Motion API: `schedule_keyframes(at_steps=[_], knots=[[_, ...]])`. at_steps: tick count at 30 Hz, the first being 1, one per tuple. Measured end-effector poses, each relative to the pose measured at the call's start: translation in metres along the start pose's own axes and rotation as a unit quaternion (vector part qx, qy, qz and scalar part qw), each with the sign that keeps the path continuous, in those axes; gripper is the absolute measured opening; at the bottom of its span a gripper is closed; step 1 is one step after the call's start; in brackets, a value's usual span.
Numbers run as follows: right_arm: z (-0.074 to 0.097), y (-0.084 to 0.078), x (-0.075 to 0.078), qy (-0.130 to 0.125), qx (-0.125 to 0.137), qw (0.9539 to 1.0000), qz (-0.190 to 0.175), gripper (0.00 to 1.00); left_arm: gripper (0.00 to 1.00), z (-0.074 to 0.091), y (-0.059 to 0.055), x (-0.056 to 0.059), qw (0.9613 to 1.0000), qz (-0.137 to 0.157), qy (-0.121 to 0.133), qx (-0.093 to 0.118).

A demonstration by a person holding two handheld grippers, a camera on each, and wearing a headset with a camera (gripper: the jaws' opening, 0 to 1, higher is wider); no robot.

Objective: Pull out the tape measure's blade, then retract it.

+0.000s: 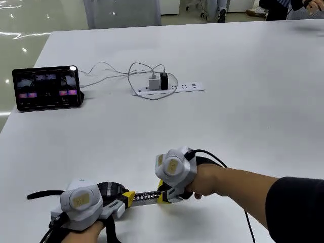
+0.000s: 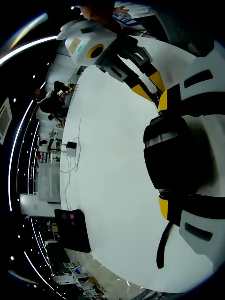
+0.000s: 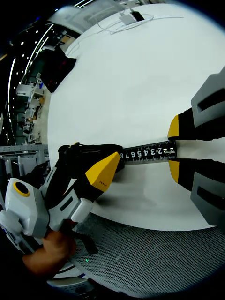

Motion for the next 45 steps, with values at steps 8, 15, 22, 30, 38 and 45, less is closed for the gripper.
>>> schedule_keyframes(at_steps=[8,15,22,30,38,45], knots=[[-0.001,0.002,-0.001,0.001,0.004,1.0,-0.004,0.1,0.63,0.0,0.0,0.0,1.0,0.003,0.0,0.001],[-0.003,0.004,-0.001,0.003,0.007,0.9999,-0.007,0.1,0.63,0.0,0.0,-0.001,1.0,0.004,-0.001,0.001],[-0.005,0.006,-0.002,0.004,0.009,0.9999,-0.01,0.1,0.63,0.0,0.0,-0.001,1.0,0.002,-0.002,0.0],[-0.01,0.014,-0.004,0.003,0.015,0.9998,-0.009,0.11,0.63,0.001,0.0,0.0,1.0,-0.003,-0.002,0.0],[-0.012,0.018,-0.005,0.005,0.022,0.9997,-0.007,0.1,0.63,0.001,0.0,0.0,1.0,-0.002,-0.003,-0.001],[-0.014,0.021,-0.007,0.004,0.025,0.9996,-0.011,0.1,0.63,0.0,0.001,0.0,1.0,0.0,-0.003,-0.001]])
Point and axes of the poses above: the centre of the closed fingertips' face, and the gripper's own axes: z roughly backward along the fingers, x roughly to its right, y roughly out of its top, the point moved 6 cm from there along z, roughly backward along the fingers, and after that the axes turned 7 degrees about -z, right-handed, at the moved point
